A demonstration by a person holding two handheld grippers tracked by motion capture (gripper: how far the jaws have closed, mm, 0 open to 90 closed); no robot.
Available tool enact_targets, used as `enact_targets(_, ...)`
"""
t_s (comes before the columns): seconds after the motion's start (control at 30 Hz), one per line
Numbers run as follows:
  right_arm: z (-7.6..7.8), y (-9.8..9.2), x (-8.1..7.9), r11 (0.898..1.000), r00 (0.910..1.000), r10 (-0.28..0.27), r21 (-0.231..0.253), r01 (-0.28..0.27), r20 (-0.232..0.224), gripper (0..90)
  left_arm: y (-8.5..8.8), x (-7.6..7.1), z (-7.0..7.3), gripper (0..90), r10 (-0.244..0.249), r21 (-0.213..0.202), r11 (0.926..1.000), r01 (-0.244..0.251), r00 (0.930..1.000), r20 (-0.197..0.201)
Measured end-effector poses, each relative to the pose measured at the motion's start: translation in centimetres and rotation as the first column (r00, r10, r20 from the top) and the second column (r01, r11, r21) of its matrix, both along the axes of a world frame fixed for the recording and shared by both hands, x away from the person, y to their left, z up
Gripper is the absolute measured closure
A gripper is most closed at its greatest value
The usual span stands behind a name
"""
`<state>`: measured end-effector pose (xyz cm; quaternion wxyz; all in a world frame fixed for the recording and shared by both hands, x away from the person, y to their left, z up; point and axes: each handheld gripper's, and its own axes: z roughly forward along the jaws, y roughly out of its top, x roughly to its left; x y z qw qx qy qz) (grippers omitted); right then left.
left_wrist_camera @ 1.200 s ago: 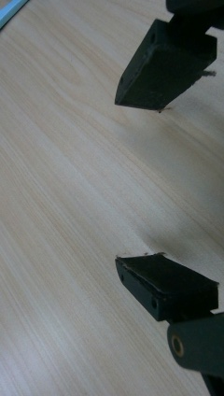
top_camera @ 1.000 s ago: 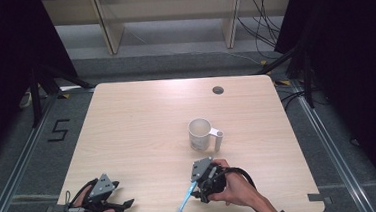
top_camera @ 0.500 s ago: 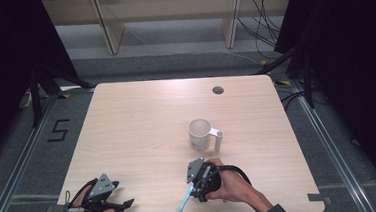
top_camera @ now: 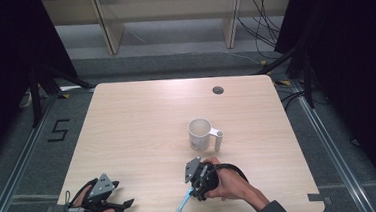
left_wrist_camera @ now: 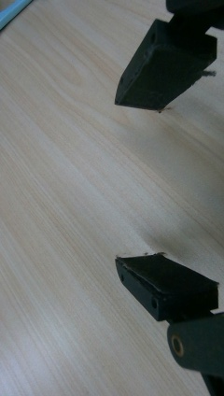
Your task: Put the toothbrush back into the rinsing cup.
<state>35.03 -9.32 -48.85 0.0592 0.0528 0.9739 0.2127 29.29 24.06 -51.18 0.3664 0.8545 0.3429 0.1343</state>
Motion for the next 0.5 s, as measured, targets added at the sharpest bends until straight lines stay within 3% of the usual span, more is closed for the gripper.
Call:
enact_targets(0.1, 0.05, -0.1, 0.03, 1.0, 0.9998, 0.018, -0.004, -0.018, -0.003, 47.8, -0.01, 0.0, 0.0, 17.8, 0.0, 0.0, 1.0, 0.0, 1.0, 0.001)
enact_targets(0.5, 0.32, -0.45, -0.09, 0.997, 0.9959, -0.07, -0.031, 0.069, -0.057, 63.3, -0.01, 0.0, 0.04, 17.8, -0.001, 0.002, 1.0, 0.001, 1.0, -0.001)
